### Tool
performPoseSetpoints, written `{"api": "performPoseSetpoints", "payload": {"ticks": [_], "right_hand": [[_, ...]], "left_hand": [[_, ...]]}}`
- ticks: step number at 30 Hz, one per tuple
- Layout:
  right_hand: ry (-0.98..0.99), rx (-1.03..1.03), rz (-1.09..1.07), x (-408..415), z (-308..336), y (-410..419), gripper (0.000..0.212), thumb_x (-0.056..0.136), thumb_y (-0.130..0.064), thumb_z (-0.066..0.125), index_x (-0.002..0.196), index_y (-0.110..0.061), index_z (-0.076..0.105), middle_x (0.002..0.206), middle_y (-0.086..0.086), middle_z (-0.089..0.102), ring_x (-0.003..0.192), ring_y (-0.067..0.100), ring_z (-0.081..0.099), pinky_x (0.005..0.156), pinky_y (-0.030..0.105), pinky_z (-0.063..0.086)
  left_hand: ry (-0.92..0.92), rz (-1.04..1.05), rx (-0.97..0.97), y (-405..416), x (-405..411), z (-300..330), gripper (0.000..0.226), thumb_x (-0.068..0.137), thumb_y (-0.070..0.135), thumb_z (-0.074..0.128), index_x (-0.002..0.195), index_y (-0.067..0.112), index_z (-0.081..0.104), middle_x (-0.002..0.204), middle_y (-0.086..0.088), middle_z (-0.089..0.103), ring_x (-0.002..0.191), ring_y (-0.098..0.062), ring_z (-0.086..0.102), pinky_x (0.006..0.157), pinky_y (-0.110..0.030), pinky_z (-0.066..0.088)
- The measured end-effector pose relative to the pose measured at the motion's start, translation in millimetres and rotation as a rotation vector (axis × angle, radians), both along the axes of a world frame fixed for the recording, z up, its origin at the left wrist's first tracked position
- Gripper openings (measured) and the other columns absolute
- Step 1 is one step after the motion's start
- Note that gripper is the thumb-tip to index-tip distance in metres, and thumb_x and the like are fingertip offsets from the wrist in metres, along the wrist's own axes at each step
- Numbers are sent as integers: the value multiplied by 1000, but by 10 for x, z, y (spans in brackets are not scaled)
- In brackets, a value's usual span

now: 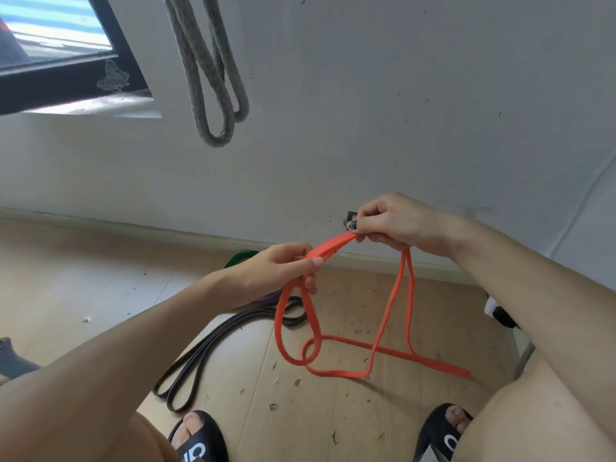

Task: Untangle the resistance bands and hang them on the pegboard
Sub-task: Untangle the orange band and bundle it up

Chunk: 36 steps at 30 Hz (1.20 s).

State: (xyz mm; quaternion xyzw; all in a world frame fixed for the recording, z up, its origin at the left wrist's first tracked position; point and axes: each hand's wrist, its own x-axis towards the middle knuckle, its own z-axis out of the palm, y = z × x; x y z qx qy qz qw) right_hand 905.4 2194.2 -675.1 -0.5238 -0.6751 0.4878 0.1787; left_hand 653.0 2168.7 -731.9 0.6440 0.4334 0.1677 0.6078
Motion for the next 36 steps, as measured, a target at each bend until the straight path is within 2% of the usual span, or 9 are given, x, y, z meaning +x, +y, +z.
{"api": "performPoseSetpoints", "payload": {"ticks": [3,6,8,11,15,20,30,33,36], "right_hand": [[-16,-10,-7,25,-19,35,27,99,-21,63,76,-7,68,52,-6,43,43,9,28,41,22,21],[21,-3,-64,69,-1,73,27,99,-21,62,78,-4,68,51,-4,42,42,10,26,41,23,19],[52,3,-106,130,25,97,26,99,-17,61,79,-2,68,51,-2,41,42,11,25,42,24,18],[62,1,-143,188,18,114,26,99,-14,61,77,-4,69,53,2,40,43,12,25,40,23,18],[54,17,-196,222,-23,166,25,99,-16,62,79,-2,69,53,2,40,43,12,25,41,24,17],[-21,47,-274,305,-96,214,26,98,-17,62,79,-1,69,48,-4,43,42,13,27,42,25,18],[-12,40,-267,415,-111,224,25,99,-18,62,80,-3,69,51,-3,43,45,13,28,41,25,21],[-29,28,-254,416,-129,225,25,99,-17,61,81,0,69,53,0,42,45,14,27,43,26,20],[-51,30,-248,368,-146,220,24,97,-14,61,84,5,68,54,3,41,44,14,26,44,26,19]], "left_hand": [[-20,92,-32,41,-92,-67,31,106,36,51,102,12,69,87,-7,68,88,-21,66,98,-41,54],[115,117,-41,73,-215,-186,45,107,39,49,100,2,73,90,-12,69,87,-23,65,100,-45,52],[175,88,-67,51,-268,-257,49,105,42,49,90,1,72,84,-13,65,78,-22,60,90,-42,53],[147,78,-188,3,-264,-283,46,111,34,40,88,3,65,74,-8,57,70,-21,56,77,-32,54],[78,42,-414,-58,-275,-360,35,106,22,35,97,2,62,79,-11,61,75,-27,62,80,-38,56],[107,72,-447,-70,-341,-421,28,101,1,37,101,6,65,84,-11,64,79,-25,67,83,-37,58],[-363,605,-650,79,-516,-302,20,106,5,41,103,-3,59,72,-11,65,61,-15,69,72,-30,65],[-552,755,-638,160,-619,-224,22,106,13,46,104,-3,61,87,-16,70,64,-18,73,67,-26,64],[-594,823,-582,193,-677,-145,23,106,12,40,95,0,57,75,-13,68,60,-19,71,62,-27,64]]}}
